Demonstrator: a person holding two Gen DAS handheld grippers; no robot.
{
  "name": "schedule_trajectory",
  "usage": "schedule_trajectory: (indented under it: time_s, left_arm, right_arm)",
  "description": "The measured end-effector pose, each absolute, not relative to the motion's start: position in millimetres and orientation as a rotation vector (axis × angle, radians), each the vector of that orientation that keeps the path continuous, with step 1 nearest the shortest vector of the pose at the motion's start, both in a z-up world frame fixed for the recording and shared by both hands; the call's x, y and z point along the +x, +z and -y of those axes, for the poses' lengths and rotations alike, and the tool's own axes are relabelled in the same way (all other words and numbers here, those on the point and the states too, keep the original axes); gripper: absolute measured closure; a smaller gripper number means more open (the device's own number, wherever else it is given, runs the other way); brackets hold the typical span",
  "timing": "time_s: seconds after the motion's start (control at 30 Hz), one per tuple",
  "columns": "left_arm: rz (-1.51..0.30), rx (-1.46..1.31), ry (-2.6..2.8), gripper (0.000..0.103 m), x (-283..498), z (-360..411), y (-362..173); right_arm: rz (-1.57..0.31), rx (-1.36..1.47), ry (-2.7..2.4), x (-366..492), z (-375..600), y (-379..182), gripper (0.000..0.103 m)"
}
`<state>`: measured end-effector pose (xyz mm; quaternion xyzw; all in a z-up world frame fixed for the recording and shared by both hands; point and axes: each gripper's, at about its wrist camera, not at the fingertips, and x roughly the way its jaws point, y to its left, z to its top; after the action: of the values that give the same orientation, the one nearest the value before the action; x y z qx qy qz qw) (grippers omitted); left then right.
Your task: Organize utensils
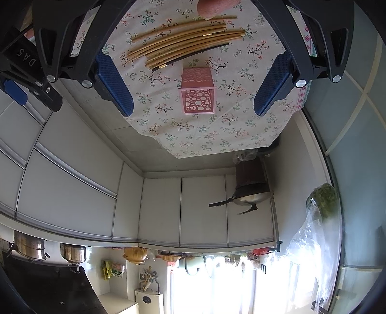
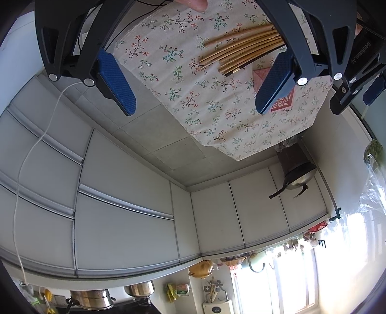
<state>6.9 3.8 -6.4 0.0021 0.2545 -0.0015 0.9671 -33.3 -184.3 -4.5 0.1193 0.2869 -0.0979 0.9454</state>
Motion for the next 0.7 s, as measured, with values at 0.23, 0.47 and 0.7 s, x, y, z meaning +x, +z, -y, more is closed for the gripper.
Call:
schedule_trajectory:
  time_s: [0.23, 0.47, 0.7]
  left_arm:
    - [-0.516, 0.008, -0.008, 0.007, 6.8, -3.5, -5.6]
    - [-0.516, 0.009, -0.007, 0.007, 6.5, -4.0, -6.0]
    - [-0.516, 0.009, -0.006, 0.007, 6.5, -4.2, -6.1]
  right_arm:
    - [-0.586, 0.245, -0.2, -32.3, 183.6, -3.4, 0.007]
    - [-0.594, 0.243, -0.198, -32.0, 181.7, -4.7, 0.007]
    - [-0.593, 0.245, -0.2, -31.4, 182.4, -4.8, 0.007]
